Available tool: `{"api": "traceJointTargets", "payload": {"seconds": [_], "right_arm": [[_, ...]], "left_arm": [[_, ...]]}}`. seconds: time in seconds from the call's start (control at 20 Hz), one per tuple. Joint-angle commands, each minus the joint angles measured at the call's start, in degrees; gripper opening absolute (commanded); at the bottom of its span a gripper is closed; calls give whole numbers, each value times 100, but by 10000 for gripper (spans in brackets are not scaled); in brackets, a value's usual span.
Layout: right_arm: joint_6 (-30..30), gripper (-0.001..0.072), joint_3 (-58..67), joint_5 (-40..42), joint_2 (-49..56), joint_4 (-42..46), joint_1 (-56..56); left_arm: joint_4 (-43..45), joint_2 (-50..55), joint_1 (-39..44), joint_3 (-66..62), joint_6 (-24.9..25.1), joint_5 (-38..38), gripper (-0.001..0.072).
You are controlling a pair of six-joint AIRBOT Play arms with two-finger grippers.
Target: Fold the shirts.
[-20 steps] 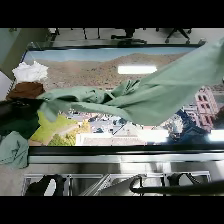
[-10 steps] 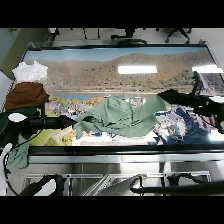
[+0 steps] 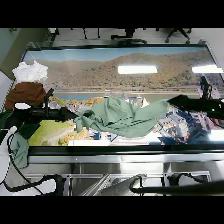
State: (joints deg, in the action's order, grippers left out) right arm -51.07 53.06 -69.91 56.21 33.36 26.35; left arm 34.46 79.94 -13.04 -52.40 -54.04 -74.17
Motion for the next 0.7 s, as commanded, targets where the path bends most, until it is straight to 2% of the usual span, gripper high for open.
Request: {"api": "traceJointTargets", "payload": {"seconds": [0.0,0.25,0.45,0.6,0.65], "right_arm": [[-743,450,-857,-181,-485,1010,31],[-730,467,-2004,566,-496,844,-868],[-730,467,-2035,1327,-170,599,-1639],[-695,461,-1987,1856,17,199,-1788],[-446,459,-1937,1917,24,-20,-1784]], "left_arm": [[9,70,2,-160,13,-39,22],[4,68,2,-160,11,-131,22],[2,68,2,-160,4,-157,22],[-2,68,2,-160,4,-184,22],[-11,68,2,-160,2,-188,22]]}}
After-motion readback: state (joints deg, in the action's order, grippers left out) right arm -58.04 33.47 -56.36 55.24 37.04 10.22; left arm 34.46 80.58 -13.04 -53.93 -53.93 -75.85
